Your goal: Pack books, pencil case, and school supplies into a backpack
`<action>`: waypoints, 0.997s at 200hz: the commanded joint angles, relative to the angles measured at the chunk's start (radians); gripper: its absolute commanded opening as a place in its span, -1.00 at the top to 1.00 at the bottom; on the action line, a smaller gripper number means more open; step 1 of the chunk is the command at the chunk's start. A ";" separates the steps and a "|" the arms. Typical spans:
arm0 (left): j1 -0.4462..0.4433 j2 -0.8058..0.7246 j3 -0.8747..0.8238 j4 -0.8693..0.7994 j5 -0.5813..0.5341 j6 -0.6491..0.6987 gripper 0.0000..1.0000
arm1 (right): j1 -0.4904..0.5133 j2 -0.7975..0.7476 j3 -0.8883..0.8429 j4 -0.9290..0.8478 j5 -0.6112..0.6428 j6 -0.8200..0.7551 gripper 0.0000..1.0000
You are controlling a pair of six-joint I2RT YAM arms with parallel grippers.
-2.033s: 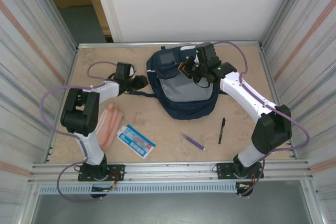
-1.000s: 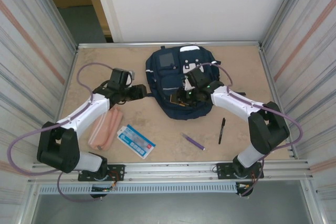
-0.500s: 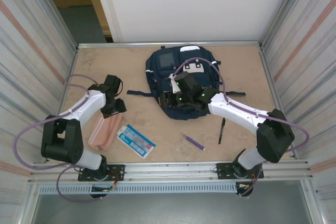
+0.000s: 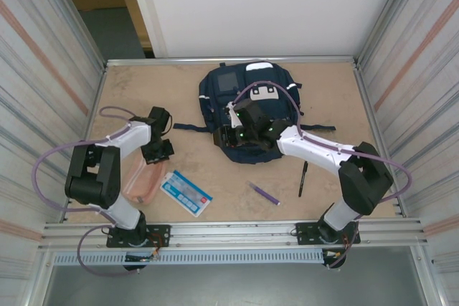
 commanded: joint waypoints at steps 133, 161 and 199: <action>0.023 -0.303 0.045 0.089 0.442 -0.154 1.00 | 0.062 0.459 0.136 0.605 -0.610 0.188 0.08; 0.057 -0.329 0.039 0.088 0.456 -0.158 1.00 | 0.095 0.494 0.160 0.631 -0.609 0.178 0.17; 0.081 -0.358 0.022 0.103 0.489 -0.169 0.91 | 0.103 0.524 0.173 0.631 -0.598 0.166 0.98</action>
